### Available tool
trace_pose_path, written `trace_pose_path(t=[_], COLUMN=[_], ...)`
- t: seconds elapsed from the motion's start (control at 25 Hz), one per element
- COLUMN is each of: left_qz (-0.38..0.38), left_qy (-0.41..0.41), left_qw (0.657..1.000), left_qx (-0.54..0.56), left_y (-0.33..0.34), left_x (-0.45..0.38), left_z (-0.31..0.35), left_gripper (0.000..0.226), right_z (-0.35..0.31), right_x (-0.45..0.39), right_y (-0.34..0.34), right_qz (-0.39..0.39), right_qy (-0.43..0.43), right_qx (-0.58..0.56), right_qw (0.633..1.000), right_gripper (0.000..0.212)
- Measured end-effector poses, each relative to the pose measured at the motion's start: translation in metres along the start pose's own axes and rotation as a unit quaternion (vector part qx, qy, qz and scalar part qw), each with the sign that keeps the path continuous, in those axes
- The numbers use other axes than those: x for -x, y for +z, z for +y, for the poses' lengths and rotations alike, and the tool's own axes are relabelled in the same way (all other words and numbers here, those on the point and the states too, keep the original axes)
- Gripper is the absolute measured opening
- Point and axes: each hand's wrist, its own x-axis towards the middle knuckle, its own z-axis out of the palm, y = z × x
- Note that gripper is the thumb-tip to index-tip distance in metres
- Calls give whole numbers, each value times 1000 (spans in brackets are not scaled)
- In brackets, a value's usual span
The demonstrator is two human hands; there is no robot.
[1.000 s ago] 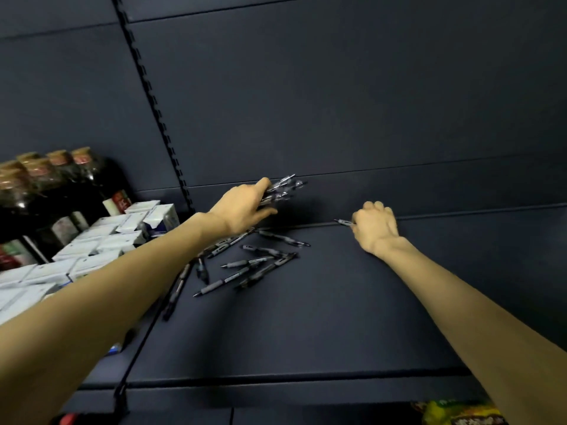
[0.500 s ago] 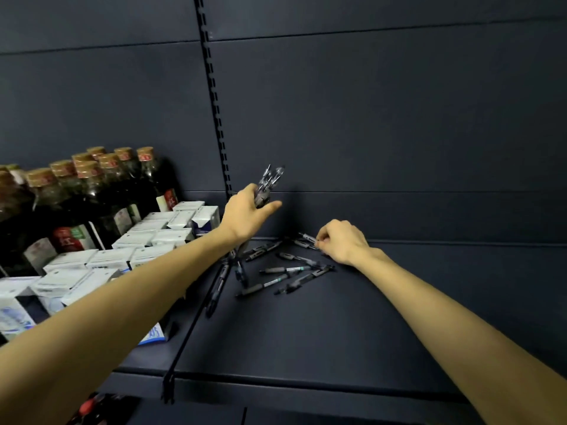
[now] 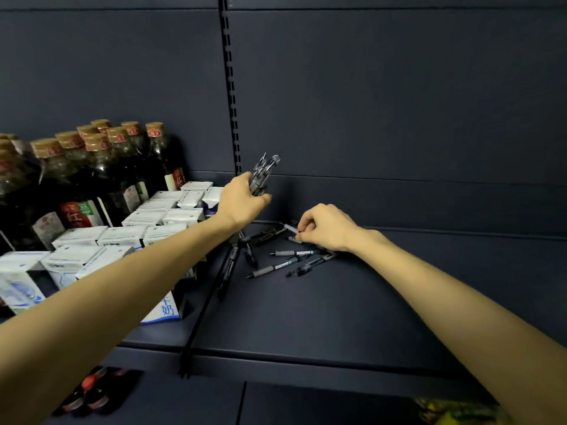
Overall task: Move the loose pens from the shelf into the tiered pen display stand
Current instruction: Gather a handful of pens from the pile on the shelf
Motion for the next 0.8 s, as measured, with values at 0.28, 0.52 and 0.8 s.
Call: trace_pose_path(t=[0.28,0.52,0.8], left_qz=[6,26,63], left_qy=[-18,-2,-6], left_qw=[1000,998,992], left_qx=[22,54,106], left_y=[-22,-49,-73], left_x=[5,9,8], left_z=[3,-3,-14], left_gripper=[38,30,51], right_z=[-17,-50,-65], right_x=[13,12,11], right_y=[17,38,43], right_qz=[-11,-14,-9], right_qy=[5,-11,-19], right_qx=[-21,-20,-2], right_qw=[1000,1000,1000], right_gripper=[8,11,12])
